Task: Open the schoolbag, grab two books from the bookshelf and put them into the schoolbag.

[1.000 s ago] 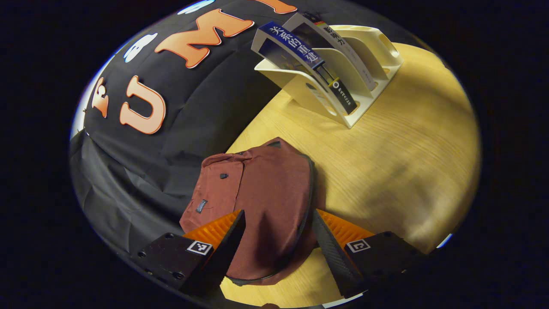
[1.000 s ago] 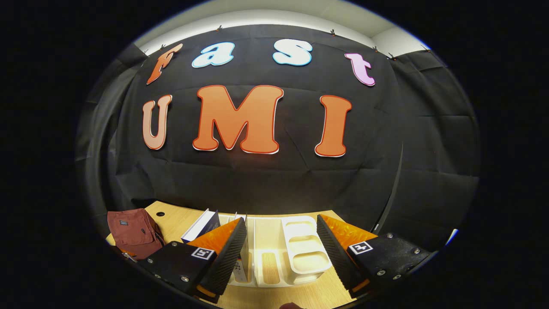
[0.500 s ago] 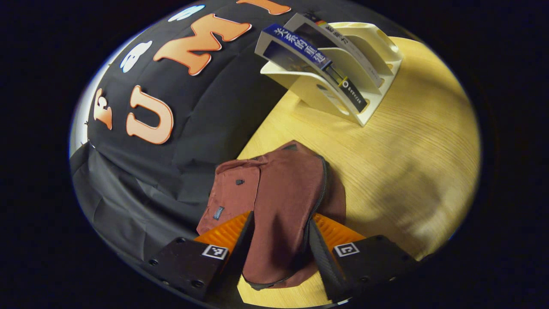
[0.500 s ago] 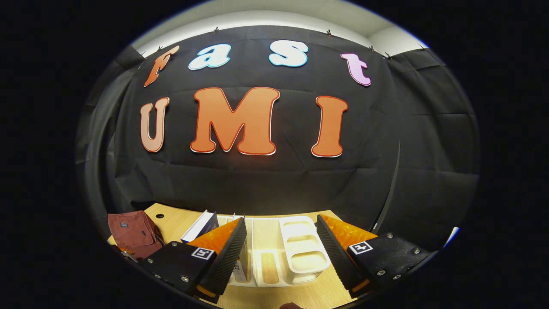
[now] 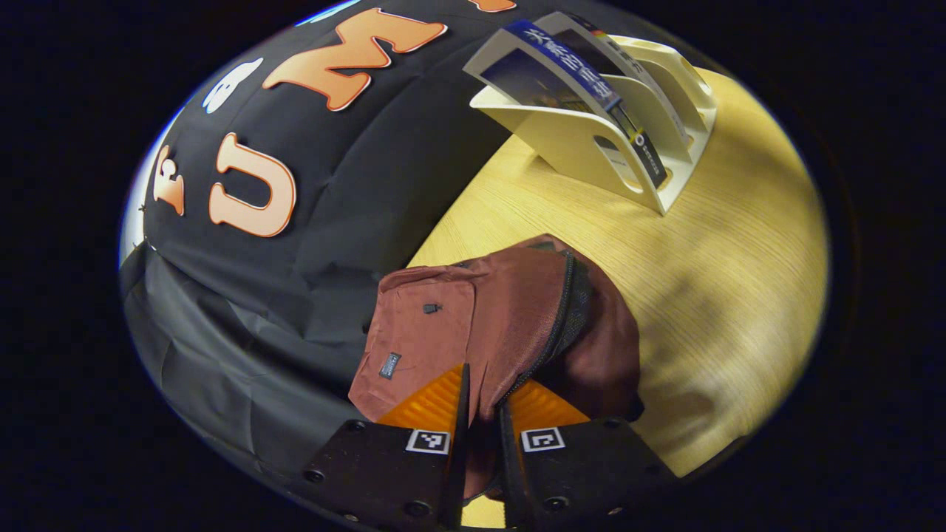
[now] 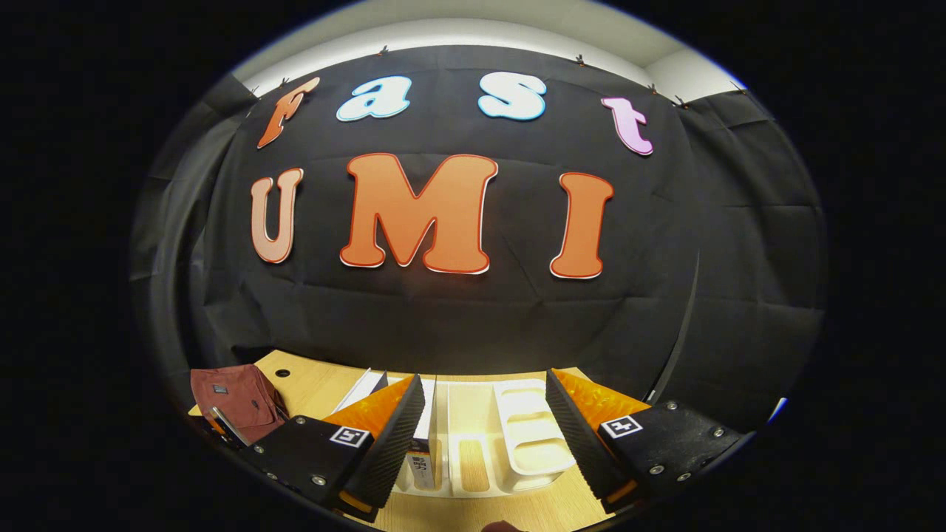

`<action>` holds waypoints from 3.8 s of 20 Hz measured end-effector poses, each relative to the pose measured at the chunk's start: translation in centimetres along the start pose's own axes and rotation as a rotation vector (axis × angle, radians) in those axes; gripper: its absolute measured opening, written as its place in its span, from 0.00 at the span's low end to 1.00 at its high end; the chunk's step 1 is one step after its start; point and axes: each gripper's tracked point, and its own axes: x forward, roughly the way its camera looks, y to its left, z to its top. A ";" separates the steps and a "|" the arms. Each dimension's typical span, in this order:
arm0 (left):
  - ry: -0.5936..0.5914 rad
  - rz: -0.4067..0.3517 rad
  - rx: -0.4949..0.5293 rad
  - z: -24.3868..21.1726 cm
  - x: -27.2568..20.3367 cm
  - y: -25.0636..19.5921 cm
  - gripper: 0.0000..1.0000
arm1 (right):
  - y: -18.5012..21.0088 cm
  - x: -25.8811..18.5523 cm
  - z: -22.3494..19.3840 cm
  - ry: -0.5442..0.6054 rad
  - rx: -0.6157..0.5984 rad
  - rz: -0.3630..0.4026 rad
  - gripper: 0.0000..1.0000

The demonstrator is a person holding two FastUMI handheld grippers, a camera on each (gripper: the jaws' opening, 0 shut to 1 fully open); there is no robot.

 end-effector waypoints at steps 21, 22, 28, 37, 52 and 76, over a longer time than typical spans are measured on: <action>-0.057 -0.529 -0.435 1.2 0.0 13.7 0.14 | 16.6 5.1 -5.8 0.589 -0.050 0.185 0.98; -0.053 -0.539 -0.438 0.8 0.1 14.3 0.06 | 16.7 5.4 -6.6 0.643 -0.040 0.182 0.98; -0.062 -0.608 -0.441 0.7 0.5 14.9 0.09 | 17.3 8.5 -9.2 0.860 -0.068 0.129 0.99; -0.077 -0.644 -0.451 0.3 0.7 15.3 0.09 | 18.4 10.8 -14.7 1.140 -0.078 0.086 0.97; -0.065 -0.663 -0.467 -0.2 1.6 15.0 0.08 | 16.8 9.7 -13.8 1.270 -0.028 0.005 0.38; -0.022 -0.675 -0.458 0.3 1.9 14.8 0.09 | 20.6 1.1 -0.9 0.972 0.258 0.291 0.37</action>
